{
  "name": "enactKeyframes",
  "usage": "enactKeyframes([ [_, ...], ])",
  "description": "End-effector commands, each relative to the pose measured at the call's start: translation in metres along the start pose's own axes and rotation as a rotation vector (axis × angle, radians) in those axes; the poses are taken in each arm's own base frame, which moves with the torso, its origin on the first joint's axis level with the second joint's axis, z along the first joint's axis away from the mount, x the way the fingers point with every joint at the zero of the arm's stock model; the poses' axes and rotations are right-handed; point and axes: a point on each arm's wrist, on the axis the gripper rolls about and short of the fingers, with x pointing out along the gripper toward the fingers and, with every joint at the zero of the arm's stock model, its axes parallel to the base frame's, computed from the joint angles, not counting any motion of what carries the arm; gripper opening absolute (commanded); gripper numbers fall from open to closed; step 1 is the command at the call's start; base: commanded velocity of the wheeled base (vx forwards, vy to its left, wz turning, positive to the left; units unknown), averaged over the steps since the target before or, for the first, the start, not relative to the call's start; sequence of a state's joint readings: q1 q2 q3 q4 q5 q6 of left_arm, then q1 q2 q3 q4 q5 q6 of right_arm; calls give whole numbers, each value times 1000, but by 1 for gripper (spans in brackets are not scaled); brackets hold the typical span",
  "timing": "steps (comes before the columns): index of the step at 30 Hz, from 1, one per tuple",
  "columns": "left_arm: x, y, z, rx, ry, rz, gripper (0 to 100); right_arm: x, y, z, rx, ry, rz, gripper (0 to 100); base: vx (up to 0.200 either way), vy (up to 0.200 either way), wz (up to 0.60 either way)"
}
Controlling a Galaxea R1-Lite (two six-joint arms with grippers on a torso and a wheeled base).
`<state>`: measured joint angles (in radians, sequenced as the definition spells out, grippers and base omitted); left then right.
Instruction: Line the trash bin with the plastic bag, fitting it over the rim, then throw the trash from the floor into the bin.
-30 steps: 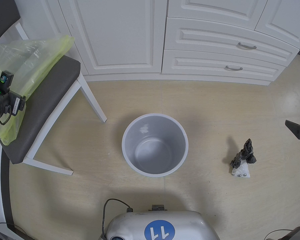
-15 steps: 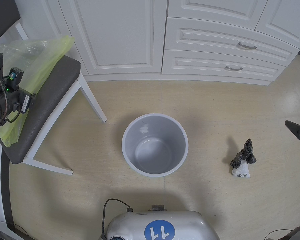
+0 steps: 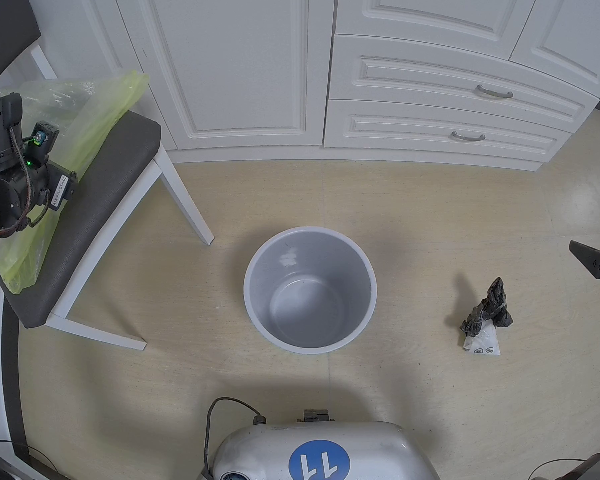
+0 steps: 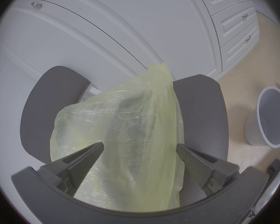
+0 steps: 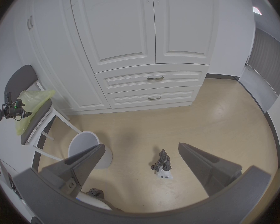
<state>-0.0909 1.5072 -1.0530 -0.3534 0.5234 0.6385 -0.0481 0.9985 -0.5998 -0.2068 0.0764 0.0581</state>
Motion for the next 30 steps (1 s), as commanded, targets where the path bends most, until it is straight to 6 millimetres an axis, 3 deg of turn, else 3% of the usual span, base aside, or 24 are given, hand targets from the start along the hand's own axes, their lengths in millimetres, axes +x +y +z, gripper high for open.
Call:
enactKeyframes([
  [1, 7, -6, -2, 11, 15, -9, 100, 1, 0, 0, 1, 3, -1, 100, 0, 0, 0],
  [10, 20, -2, -4, 16, 37, 20, 100, 7, -2, -1, 2, 2, -8, 100, 0, 0, 0],
  [19, 14, 14, -4, 3, 25, 56, 100, 8, -3, -1, 4, 4, -4, 100, 0, 0, 0],
  [30, 22, 14, 0, 87, 34, 63, 100, 11, -3, -1, 5, 13, -4, 100, 0, 0, 0],
])
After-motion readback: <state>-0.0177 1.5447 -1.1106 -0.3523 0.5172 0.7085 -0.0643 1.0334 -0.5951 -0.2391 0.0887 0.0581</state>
